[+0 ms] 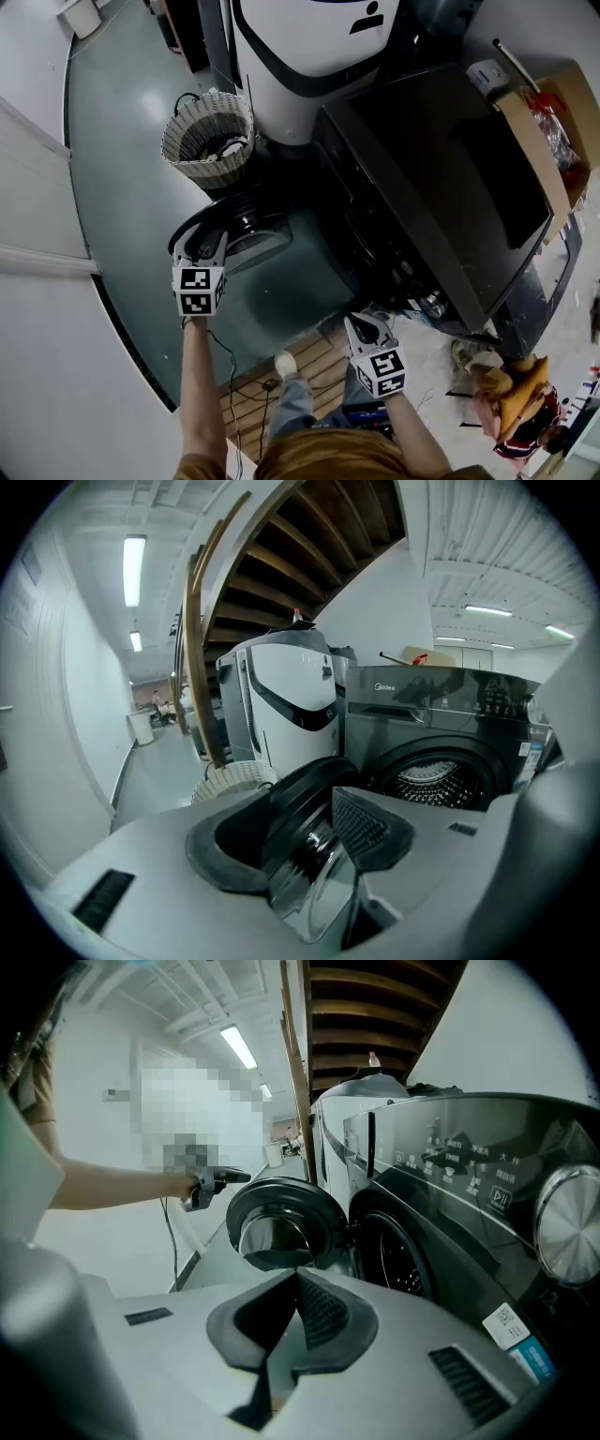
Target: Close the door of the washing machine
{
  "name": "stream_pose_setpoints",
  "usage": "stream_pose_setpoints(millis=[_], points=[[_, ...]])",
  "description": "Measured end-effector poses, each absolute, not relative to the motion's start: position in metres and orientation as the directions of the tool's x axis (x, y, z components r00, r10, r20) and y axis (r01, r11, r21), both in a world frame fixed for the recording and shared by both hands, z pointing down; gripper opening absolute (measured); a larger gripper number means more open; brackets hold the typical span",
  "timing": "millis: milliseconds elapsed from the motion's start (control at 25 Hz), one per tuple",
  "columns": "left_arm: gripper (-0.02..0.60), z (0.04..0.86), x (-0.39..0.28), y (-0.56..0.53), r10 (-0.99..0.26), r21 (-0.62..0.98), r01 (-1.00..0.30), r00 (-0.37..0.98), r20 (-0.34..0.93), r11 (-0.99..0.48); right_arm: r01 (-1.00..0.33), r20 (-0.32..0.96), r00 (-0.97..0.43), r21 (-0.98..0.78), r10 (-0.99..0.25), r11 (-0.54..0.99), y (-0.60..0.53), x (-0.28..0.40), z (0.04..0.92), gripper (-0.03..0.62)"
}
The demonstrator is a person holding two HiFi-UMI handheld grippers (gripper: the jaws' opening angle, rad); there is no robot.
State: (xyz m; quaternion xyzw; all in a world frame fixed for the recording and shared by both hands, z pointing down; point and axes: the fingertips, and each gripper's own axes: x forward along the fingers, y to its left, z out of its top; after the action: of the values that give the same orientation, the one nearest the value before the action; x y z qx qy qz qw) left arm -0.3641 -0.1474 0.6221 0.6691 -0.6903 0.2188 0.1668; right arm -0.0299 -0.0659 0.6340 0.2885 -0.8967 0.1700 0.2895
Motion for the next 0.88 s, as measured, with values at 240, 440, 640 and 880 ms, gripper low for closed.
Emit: stream_pose_setpoints(millis=[240, 440, 640, 880], points=[[0.227, 0.631, -0.377, -0.159, -0.844, -0.092, -0.996, -0.051, 0.534, 0.002, -0.612, 0.633, -0.663, -0.149, -0.4, 0.777, -0.067, -0.022, 0.646, 0.011], [0.252, 0.639, -0.386, -0.168, -0.84, -0.074, -0.997, -0.018, 0.543, -0.027, -0.609, 0.644, -0.661, -0.161, -0.385, 0.776, -0.064, -0.019, 0.652, 0.011], [0.273, 0.651, -0.387, -0.176, -0.813, -0.09, -0.99, 0.033, 0.582, -0.104, -0.593, 0.666, -0.652, -0.148, -0.364, 0.792, -0.058, -0.013, 0.662, 0.011], [0.304, 0.662, -0.392, -0.183, -0.76, -0.145, -0.971, 0.053, 0.648, -0.192, -0.574, 0.671, -0.657, -0.15, -0.343, 0.805, -0.054, -0.015, 0.664, 0.012]])
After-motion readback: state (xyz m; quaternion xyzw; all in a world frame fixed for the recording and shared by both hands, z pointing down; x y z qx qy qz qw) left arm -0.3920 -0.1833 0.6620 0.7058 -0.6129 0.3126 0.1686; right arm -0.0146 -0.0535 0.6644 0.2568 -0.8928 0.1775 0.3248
